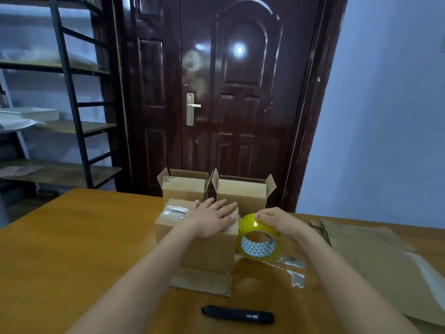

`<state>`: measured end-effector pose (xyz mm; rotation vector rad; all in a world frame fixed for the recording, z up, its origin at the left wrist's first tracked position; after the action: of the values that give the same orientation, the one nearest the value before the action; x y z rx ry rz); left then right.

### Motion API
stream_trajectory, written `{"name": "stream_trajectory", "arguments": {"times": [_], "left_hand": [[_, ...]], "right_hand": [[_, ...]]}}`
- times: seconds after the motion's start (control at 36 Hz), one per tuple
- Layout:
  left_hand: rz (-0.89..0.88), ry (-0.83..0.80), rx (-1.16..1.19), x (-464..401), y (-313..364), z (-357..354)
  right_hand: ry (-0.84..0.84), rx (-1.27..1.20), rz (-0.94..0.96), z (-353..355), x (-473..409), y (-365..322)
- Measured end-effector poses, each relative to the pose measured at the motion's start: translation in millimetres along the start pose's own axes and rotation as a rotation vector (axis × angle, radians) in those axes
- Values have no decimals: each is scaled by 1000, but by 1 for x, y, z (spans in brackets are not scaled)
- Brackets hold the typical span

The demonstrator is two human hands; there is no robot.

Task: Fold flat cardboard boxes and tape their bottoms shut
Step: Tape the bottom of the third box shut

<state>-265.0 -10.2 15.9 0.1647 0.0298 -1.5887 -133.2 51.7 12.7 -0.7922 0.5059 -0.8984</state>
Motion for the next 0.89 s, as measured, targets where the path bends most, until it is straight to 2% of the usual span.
{"name": "stream_trajectory", "arguments": {"times": [0.17,0.33,0.47,0.67,0.81,0.89], "left_hand": [[-14,12,-25,1,1,1],[-19,25,-4,2,1,2],[40,39,23,2,-4,5],[351,64,-62,12,-35,8],[353,-8,-13,15,-38,9],[365,23,44,13,-45,8]], "right_hand": [[-66,115,5,-2,-9,-7],[-185,384,-19,-27,-17,-1],[-144,259,-40,-11,-6,8],[7,46,-66,1,7,28],[58,-187,-133,3,18,47],[117,-281,-123,5,19,51]]}}
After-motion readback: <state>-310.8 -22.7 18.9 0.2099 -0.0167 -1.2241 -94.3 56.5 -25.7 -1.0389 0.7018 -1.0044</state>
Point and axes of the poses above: each hand's wrist, its own x-axis away from the middle knuckle, its own z-axis out of the back of the hand, y = z × x, the point moved 10 cm from there along -x, towards the middle knuckle, and after that the axes turned 11 degrees about y, right-handed, at the moved point
